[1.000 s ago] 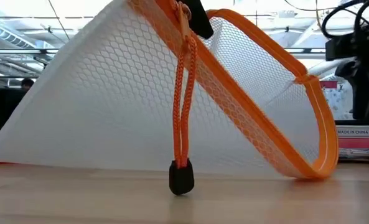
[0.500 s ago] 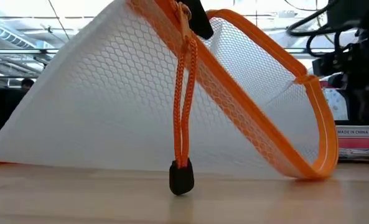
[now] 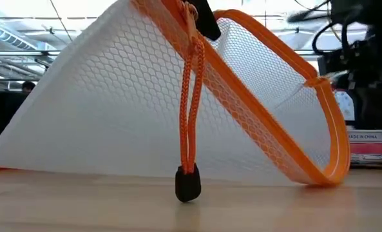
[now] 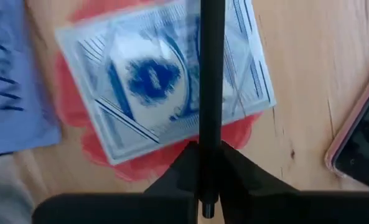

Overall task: Unpack backpack
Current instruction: Put the black pen into the orange zip bag

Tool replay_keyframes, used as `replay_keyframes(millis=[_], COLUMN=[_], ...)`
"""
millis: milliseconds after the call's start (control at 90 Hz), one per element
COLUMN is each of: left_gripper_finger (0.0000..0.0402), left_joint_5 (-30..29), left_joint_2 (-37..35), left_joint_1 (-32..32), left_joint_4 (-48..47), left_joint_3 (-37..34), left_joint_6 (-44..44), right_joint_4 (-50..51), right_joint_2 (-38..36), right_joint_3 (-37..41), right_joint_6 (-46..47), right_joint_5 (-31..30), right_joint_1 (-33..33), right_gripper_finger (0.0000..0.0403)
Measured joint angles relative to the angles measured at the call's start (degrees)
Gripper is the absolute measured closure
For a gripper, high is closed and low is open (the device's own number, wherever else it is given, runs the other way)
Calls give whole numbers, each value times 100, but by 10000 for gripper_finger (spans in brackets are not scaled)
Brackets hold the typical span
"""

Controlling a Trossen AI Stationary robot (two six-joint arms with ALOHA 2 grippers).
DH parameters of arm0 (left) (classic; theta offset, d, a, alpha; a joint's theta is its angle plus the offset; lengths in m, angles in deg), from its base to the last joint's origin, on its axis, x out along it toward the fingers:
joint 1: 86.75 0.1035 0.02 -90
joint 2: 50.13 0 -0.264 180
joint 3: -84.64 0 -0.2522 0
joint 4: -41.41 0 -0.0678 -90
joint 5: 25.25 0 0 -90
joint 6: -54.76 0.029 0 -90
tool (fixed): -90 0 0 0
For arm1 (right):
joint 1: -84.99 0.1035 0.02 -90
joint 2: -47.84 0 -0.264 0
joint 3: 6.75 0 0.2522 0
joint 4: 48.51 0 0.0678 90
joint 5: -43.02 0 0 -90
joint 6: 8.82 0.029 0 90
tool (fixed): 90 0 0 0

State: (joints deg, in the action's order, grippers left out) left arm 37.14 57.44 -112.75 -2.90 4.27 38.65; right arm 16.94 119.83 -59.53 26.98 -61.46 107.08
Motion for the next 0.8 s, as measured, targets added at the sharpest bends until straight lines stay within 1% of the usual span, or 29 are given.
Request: replay_keyframes(millis=[244, 367, 511, 644, 722, 800], left_gripper_finger=[402, 402, 402, 402, 402, 402], left_joint_5=[-3, -5, -38, -57, -192, -318], left_joint_2=[0, 0, 0, 0, 0, 0], left_joint_1=[0, 0, 0, 11, 11, 15], left_joint_4=[0, 0, 0, -2, 0, 0], left_joint_3=[0, 0, 0, 0, 0, 0], left_joint_6=[0, -7, -10, -11, -12, -13], right_joint_4=[171, 59, -665, -1618, -2185, -2467], right_joint_2=[0, -4, -2, 13, 110, 312], right_joint_3=[-786, -1131, -1360, -1432, -1441, -1441], right_joint_6=[-19, -121, -352, -524, -573, -637], right_joint_5=[-9, -55, -20, 208, 269, 282], right_joint_1=[35, 253, 703, 1085, 1229, 1314], right_gripper_finger=[390, 391, 390, 391, 391, 391])
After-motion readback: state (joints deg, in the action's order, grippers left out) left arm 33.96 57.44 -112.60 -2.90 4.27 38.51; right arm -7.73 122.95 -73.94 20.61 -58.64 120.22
